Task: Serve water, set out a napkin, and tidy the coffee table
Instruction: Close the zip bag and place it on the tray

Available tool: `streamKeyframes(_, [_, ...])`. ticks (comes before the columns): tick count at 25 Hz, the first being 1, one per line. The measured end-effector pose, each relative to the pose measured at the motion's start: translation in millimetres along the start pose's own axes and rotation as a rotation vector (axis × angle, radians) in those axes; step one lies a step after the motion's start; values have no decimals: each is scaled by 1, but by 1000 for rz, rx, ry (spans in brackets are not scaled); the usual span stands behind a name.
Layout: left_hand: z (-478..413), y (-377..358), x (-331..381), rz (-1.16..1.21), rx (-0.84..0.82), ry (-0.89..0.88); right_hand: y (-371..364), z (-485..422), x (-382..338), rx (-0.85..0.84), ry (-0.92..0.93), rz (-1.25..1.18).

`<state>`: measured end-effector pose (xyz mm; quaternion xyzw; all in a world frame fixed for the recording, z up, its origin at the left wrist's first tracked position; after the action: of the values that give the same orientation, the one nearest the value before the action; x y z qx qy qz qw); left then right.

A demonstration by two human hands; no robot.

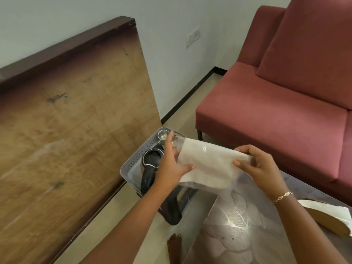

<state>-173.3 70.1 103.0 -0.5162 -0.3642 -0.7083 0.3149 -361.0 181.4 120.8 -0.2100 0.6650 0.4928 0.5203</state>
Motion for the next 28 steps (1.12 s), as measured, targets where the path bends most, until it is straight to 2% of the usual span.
streamKeyframes(4, [-52,48,12,-97,71,-98,-29,-61,-40,54,139,219])
streamKeyframes(8, [-114,88,12,-71,57,-140,-70,-112,-50,134,231,391])
streamKeyframes(12, [-172,113,-20,-280,43,-106,-128,-139,-30,105,286,529])
streamKeyframes(18, [-225,125,-103,-517,1,23,-207,-162,32,-64,203,678])
streamKeyframes(24, [-254,129,-162,-675,-40,52,-267,-174,81,-390,123,733])
streamKeyframes(28, [-262,128,-191,-754,-124,55,-294,-179,106,-549,70,737])
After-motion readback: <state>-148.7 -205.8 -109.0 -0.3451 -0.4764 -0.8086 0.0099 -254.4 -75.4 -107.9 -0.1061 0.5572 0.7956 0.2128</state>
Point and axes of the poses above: each hand's wrist, its own z-axis away from the middle knuckle, its own y-axis out of the back of the hand, x = y × z, the point moved 9 cm from there along -z, towards the middle knuckle, and after that the axes turned 1 degree about x, right-handed, at the moved point
